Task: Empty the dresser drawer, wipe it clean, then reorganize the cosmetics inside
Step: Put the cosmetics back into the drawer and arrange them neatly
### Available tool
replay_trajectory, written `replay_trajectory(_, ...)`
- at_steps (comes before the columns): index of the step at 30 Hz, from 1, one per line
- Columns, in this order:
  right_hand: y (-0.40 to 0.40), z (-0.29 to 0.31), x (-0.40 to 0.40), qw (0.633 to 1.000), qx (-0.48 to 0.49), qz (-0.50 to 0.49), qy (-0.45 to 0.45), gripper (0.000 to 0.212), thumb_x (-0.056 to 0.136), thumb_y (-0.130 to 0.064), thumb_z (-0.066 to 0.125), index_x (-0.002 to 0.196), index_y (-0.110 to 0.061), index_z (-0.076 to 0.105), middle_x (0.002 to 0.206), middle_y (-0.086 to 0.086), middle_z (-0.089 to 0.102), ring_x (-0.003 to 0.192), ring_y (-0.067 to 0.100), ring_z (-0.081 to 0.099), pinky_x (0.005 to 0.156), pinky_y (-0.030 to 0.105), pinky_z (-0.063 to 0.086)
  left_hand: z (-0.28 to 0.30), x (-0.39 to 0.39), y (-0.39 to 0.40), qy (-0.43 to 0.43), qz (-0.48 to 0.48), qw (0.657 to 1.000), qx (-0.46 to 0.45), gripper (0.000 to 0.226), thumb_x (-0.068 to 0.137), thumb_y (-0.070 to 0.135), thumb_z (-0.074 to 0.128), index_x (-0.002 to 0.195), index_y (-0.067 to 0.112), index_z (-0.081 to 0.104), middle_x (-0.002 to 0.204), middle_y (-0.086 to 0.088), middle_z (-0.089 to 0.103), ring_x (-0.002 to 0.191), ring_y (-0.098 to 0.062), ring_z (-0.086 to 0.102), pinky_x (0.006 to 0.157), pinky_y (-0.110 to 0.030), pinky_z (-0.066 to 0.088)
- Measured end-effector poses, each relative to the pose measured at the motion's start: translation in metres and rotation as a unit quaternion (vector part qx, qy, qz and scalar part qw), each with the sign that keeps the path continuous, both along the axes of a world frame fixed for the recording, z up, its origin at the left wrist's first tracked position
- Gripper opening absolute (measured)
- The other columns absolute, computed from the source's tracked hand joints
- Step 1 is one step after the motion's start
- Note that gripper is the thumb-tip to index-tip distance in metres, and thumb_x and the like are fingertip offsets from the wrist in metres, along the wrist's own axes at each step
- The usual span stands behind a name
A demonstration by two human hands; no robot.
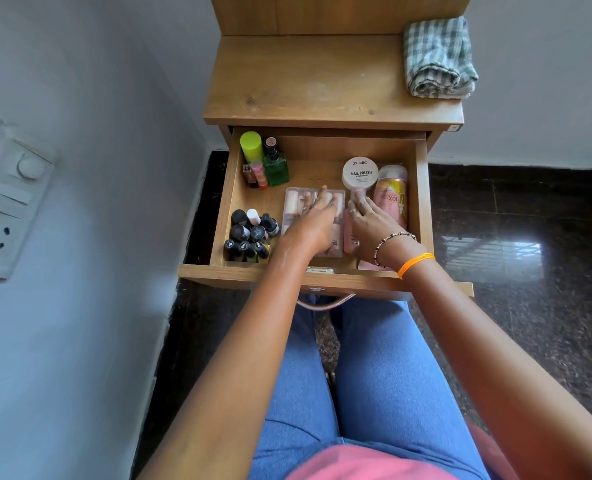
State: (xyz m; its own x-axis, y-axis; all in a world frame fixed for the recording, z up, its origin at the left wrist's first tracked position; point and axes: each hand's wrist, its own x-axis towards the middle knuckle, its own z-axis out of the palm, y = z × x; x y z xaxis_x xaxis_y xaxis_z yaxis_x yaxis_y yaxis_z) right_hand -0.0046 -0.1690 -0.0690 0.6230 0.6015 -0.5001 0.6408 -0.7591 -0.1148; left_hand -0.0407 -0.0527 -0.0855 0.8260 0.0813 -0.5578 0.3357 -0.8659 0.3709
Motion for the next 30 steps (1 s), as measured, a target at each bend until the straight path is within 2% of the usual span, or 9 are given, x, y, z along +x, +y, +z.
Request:
replay_trajectory(4,-0.018,0.014,-0.009,0.993,0.1,-0.056,0.029,0.066,0.092,-0.016,0.051,0.147,-0.003,0.017,0.158,0.011,0.005,0.145,0.025,0.015,0.117,0.033,0.019,0.029,-0.032,-0.008,-0.061,0.046,0.992,-0.101,0.085,0.09,0.014,0.062,0.152,0.02,0.004,0.16,0.008,-0.007,0.147,-0.014,0.0,0.117,-0.033,0.011)
replay_trajectory(7,-0.034,0.021,-0.02,0.983,0.17,-0.051,0.046,0.042,0.094,-0.016,0.049,0.136,-0.012,0.047,0.148,0.003,0.039,0.133,0.024,0.043,0.11,0.035,0.033,0.047,-0.064,-0.011,-0.073,0.05,0.986,-0.14,0.075,0.09,0.032,0.061,0.151,0.021,0.019,0.159,0.009,0.013,0.145,-0.008,0.015,0.113,-0.025,0.015)
replay_trajectory(9,-0.037,0.021,-0.025,0.98,0.189,-0.031,0.055,0.036,0.092,-0.013,0.053,0.127,-0.016,0.058,0.137,0.004,0.054,0.127,0.022,0.05,0.109,0.033,0.036,0.053,-0.077,-0.011,-0.092,0.048,0.987,-0.126,0.062,0.092,0.031,0.057,0.147,0.022,0.03,0.156,0.008,0.023,0.142,-0.01,0.023,0.113,-0.026,0.019)
replay_trajectory(12,-0.019,0.021,-0.021,0.975,0.21,-0.037,0.057,0.035,0.088,-0.009,0.057,0.122,-0.015,0.061,0.124,0.008,0.062,0.111,0.025,0.06,0.1,0.033,0.044,0.06,-0.084,-0.005,-0.185,0.105,0.972,-0.099,0.042,0.096,0.017,0.05,0.139,0.018,0.047,0.147,0.003,0.042,0.134,-0.013,0.04,0.113,-0.03,0.029)
replay_trajectory(16,0.032,0.02,-0.016,0.963,0.256,-0.055,0.06,0.032,0.087,-0.006,0.057,0.118,-0.01,0.063,0.118,0.009,0.065,0.106,0.026,0.062,0.096,0.035,0.046,0.058,-0.087,0.026,-0.296,0.246,0.922,-0.037,0.031,0.093,0.004,0.046,0.114,0.015,0.066,0.119,-0.002,0.062,0.102,-0.019,0.061,0.088,-0.029,0.048)
replay_trajectory(18,0.055,0.013,-0.016,0.964,0.253,-0.044,0.064,0.033,0.086,-0.004,0.058,0.118,-0.01,0.063,0.116,0.01,0.065,0.105,0.027,0.061,0.092,0.031,0.044,0.05,-0.085,0.046,-0.307,0.31,0.899,-0.035,0.032,0.091,-0.001,0.045,0.107,0.012,0.068,0.114,-0.005,0.062,0.097,-0.02,0.062,0.083,-0.025,0.048)
replay_trajectory(21,0.081,-0.002,-0.016,0.962,0.263,-0.052,0.056,0.034,0.082,-0.001,0.056,0.112,-0.013,0.066,0.11,0.01,0.065,0.101,0.027,0.06,0.085,0.029,0.044,0.039,-0.081,0.072,-0.304,0.341,0.89,-0.017,0.036,0.089,-0.008,0.041,0.107,0.008,0.067,0.111,-0.007,0.06,0.101,-0.018,0.061,0.083,-0.02,0.043)
replay_trajectory(27,0.1,-0.015,-0.014,0.962,0.263,-0.061,0.038,0.022,0.079,0.003,0.053,0.091,-0.006,0.069,0.099,0.013,0.067,0.096,0.03,0.059,0.078,0.03,0.046,0.027,-0.072,0.093,-0.279,0.309,0.909,0.006,0.034,0.093,-0.003,0.044,0.111,0.012,0.069,0.111,-0.003,0.059,0.088,-0.006,0.053,0.065,-0.005,0.032)
replay_trajectory(30,0.102,-0.017,-0.013,0.964,0.257,-0.057,0.038,0.017,0.078,0.002,0.057,0.089,-0.005,0.068,0.096,0.014,0.068,0.093,0.03,0.059,0.076,0.032,0.046,0.022,-0.068,0.098,-0.265,0.289,0.92,0.005,0.032,0.092,-0.002,0.049,0.11,0.014,0.07,0.11,-0.003,0.059,0.083,-0.007,0.052,0.063,-0.008,0.034)
